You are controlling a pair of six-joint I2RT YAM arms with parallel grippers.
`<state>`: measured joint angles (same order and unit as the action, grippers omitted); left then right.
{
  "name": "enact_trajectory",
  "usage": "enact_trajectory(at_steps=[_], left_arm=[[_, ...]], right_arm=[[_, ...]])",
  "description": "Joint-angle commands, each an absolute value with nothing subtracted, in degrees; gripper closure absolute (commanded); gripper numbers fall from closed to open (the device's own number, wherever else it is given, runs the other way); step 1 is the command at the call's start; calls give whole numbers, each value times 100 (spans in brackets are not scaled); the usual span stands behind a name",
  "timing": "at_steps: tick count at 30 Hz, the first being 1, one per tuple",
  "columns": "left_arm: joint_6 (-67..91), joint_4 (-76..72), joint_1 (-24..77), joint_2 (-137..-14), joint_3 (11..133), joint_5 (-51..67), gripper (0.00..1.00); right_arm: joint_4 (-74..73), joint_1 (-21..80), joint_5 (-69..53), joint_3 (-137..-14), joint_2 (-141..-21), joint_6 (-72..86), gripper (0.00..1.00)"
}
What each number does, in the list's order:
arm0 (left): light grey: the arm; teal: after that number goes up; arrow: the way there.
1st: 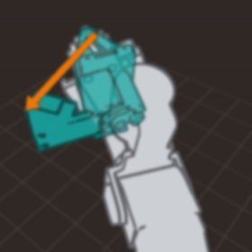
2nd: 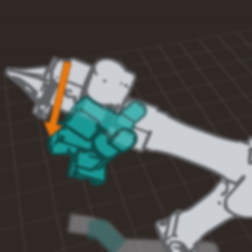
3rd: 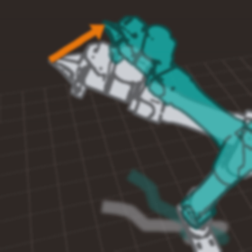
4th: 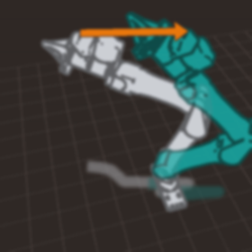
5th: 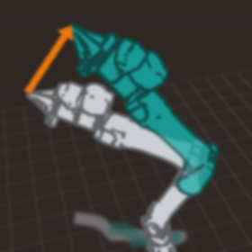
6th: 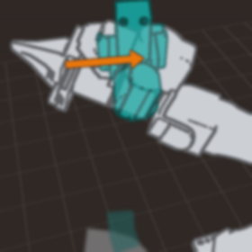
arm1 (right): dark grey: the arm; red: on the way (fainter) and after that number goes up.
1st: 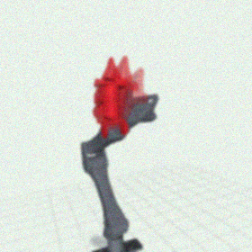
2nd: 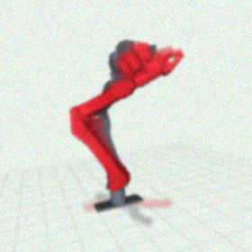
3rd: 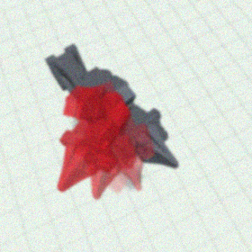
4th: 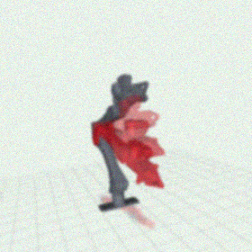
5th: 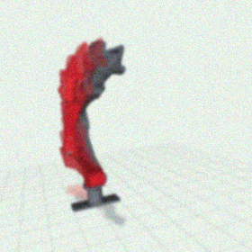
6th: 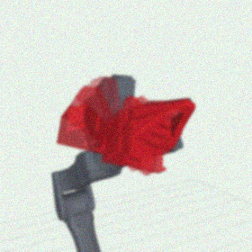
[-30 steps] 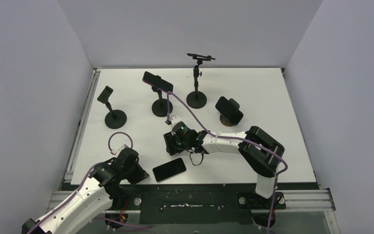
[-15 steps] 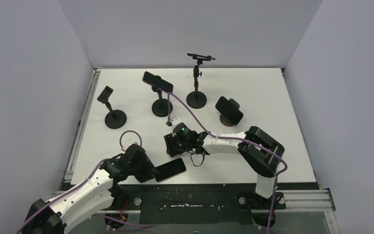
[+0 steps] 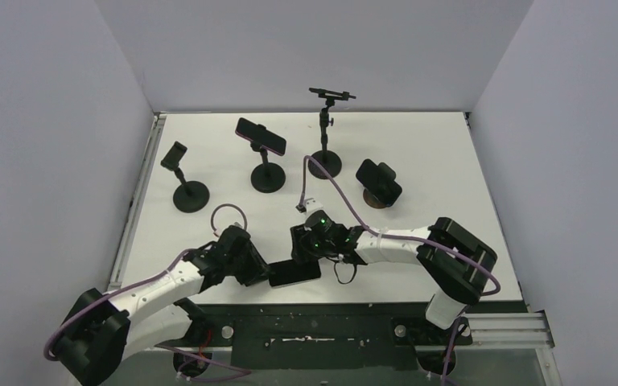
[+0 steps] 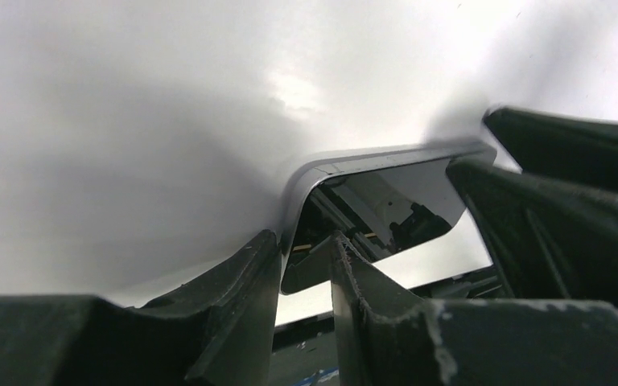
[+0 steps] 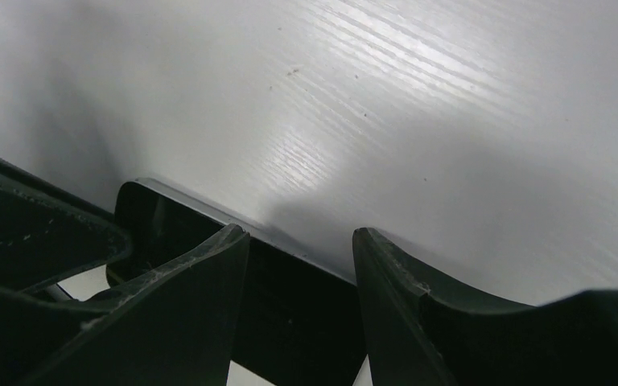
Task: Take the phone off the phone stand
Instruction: Adjust the phone at the center of the board.
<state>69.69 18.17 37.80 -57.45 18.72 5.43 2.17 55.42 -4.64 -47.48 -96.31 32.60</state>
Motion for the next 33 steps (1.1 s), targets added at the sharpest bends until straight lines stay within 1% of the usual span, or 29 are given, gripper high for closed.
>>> enact_trajectory(at_steps=[1,9,14,18,20,23,29,33], left_arm=[[6582,1342,3650,-6525,2259,237,72],[6294,856,3597,-8080,3319,374,73],[6052,919,3552,-8658,3989,263,72],[5831,1207,3534,-8858,4357,83,72],[5715,1382,3501,-8803,4476,45,72],[5551,1702,3480,-8460,4581,-339,72],[5252,2426,3463,-7102,4599,-886,68],[5205,2821,3434,-6227,4403,-1070,68]], right_arm=[[369,5474,-173,-4418,-9256,3622,48],[195,5449,358,-3890,-8653,4116,47],[31,5454,517,-3545,-8136,4350,45],[95,5482,346,-3299,-7850,4557,44],[234,5530,216,-3184,-7785,4676,44],[360,5597,212,-3098,-7802,4809,43],[473,5684,197,-3166,-7937,4873,43],[531,5842,99,-3329,-8141,4989,43]])
